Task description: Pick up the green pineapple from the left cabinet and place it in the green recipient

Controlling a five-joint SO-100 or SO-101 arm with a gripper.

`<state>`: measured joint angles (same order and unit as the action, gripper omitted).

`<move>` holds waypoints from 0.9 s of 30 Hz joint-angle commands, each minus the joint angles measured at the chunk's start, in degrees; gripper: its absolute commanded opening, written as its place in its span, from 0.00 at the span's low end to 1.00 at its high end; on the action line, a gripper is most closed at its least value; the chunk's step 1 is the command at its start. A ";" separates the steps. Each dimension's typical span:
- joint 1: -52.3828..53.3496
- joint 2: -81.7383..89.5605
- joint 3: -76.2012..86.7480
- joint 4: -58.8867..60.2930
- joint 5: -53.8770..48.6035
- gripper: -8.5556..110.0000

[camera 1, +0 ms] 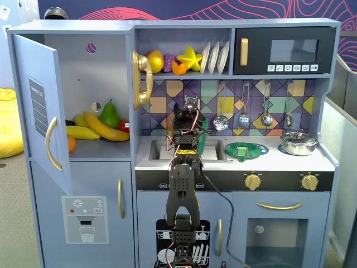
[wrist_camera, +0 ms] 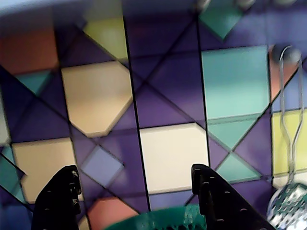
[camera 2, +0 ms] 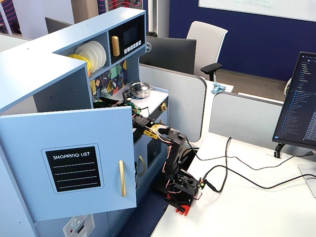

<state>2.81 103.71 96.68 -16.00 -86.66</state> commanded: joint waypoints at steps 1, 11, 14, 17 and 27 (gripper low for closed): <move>-1.67 17.75 9.76 0.62 -1.14 0.24; -0.44 57.30 51.15 14.68 -0.18 0.23; 1.23 64.25 59.33 22.15 2.11 0.22; 1.85 68.47 63.90 31.64 3.08 0.21; 0.62 73.83 72.07 62.58 -1.41 0.11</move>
<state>3.87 176.04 168.31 38.85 -87.80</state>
